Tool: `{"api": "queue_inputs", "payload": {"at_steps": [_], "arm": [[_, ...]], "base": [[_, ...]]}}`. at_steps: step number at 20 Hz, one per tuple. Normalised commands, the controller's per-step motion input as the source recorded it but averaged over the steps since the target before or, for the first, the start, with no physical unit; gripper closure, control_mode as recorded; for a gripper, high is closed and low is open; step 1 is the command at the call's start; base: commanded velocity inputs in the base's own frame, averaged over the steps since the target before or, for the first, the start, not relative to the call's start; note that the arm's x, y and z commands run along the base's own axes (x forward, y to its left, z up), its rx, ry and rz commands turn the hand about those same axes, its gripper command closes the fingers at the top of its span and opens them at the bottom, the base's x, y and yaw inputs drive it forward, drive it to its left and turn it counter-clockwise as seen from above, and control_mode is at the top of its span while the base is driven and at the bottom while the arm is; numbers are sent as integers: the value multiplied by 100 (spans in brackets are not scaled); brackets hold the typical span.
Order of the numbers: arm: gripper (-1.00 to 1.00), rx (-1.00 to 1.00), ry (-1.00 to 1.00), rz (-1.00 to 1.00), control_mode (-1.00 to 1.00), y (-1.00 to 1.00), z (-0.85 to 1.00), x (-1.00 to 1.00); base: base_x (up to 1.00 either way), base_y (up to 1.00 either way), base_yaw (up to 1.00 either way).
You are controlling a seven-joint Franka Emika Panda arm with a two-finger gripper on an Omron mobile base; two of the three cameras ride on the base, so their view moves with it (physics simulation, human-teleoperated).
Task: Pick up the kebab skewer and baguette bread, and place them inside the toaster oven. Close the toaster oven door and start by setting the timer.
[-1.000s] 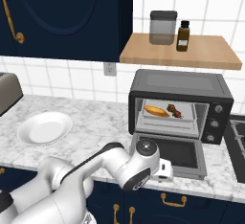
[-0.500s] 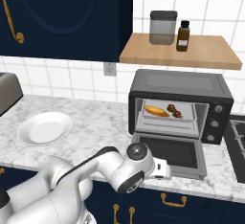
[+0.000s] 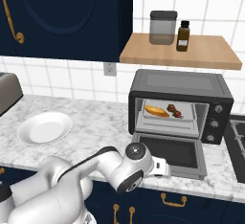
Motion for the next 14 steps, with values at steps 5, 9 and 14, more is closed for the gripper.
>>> {"api": "queue_inputs", "payload": {"at_steps": [5,9,14], "arm": [[-100,4,0,-1,-100,0,4,29],[-100,8,0,-4,-100,0,4,25],[-100,6,0,-6,-100,-1,0,10]], "base": [[0,0,0],[0,0,0],[0,0,0]]}}
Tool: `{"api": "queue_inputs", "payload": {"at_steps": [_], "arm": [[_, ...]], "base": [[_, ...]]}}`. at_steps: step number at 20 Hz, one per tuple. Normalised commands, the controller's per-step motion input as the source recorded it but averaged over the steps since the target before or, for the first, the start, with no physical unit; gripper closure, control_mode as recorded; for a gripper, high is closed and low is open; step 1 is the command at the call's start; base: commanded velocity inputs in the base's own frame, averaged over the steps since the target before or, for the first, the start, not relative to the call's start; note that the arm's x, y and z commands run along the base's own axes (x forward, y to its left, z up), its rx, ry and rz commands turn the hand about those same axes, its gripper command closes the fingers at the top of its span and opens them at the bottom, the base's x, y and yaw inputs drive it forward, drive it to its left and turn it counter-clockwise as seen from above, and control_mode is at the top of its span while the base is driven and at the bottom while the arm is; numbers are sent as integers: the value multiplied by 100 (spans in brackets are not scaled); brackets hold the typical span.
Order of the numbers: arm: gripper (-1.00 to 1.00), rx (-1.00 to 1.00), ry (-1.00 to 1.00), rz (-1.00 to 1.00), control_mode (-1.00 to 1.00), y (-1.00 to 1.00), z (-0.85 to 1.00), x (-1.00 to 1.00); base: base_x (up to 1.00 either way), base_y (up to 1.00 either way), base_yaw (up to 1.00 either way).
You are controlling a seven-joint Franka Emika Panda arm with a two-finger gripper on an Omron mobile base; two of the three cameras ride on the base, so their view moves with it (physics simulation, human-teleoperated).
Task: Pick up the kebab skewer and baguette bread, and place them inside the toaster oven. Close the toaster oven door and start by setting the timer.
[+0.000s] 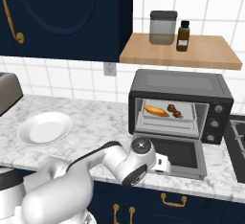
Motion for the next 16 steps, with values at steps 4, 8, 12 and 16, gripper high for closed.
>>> {"api": "queue_inputs", "payload": {"at_steps": [4,8,12,16], "arm": [[-100,0,0,-9,-100,-4,0,-1],[-100,0,0,-7,-100,0,-2,0],[-100,0,0,-2,-100,0,-24,0],[-100,0,0,0,-100,0,-17,-22]], "base": [[0,0,0],[0,0,0],[0,0,0],[0,0,0]]}}
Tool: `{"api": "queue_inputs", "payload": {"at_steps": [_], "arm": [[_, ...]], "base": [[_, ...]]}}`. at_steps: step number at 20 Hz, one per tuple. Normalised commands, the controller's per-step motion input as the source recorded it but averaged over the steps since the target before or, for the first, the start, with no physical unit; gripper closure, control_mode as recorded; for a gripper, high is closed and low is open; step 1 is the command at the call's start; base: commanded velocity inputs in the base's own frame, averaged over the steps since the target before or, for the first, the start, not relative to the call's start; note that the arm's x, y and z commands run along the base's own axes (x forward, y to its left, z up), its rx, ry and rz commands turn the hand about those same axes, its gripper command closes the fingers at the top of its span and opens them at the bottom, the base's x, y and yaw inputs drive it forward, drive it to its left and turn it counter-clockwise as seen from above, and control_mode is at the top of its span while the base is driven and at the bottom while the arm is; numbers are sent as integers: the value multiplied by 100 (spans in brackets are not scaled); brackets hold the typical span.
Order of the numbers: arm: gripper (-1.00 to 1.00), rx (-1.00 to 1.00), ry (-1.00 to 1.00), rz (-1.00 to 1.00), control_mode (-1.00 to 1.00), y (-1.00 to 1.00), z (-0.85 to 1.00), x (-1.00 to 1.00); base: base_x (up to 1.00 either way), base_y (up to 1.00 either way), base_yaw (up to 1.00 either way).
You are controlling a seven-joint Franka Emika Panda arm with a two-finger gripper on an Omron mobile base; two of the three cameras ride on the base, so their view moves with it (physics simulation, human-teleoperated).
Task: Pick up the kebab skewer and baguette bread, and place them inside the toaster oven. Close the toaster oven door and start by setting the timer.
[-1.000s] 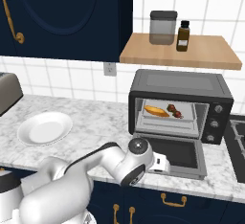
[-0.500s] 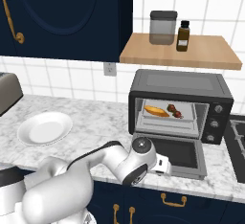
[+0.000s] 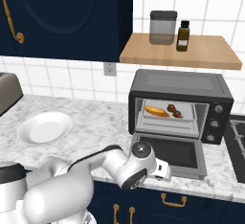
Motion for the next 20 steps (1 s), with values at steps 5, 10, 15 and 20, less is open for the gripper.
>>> {"api": "queue_inputs", "payload": {"at_steps": [5,10,15,20], "arm": [[-100,0,-1,0,-100,0,-11,18],[-100,0,-6,0,-100,0,-8,24],[-100,0,-3,0,-100,0,-6,3],[-100,0,-5,0,-100,0,2,27]], "base": [[0,0,0],[0,0,0],[0,0,0],[0,0,0]]}}
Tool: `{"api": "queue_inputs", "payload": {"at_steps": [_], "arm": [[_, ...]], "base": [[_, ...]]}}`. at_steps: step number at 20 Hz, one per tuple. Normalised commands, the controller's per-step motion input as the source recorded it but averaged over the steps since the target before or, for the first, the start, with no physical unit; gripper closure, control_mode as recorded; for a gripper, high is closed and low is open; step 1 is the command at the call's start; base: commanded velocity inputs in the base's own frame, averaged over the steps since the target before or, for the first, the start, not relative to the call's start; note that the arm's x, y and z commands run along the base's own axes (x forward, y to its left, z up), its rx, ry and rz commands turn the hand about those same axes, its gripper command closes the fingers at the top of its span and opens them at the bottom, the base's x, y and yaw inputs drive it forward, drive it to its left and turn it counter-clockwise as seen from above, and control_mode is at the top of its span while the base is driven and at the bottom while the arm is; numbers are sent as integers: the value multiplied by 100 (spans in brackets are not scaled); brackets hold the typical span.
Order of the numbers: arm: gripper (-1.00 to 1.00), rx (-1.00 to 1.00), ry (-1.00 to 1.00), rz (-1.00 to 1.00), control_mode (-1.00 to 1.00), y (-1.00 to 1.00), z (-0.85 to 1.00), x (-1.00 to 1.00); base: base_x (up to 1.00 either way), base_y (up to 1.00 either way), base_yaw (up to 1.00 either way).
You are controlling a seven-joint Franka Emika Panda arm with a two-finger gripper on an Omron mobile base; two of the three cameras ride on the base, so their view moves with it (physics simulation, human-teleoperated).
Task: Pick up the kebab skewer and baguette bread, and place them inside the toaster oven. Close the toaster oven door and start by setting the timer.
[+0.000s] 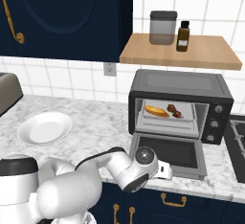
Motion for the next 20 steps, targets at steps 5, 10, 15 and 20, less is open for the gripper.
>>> {"api": "queue_inputs", "payload": {"at_steps": [5,10,15,20], "arm": [[-100,0,-17,-3,-100,2,25,32],[-100,1,-20,-6,-100,18,29,43],[-100,0,-16,-7,-100,22,50,65],[-100,0,-20,-9,-100,35,53,71]], "base": [[0,0,0],[0,0,0],[0,0,0],[0,0,0]]}}
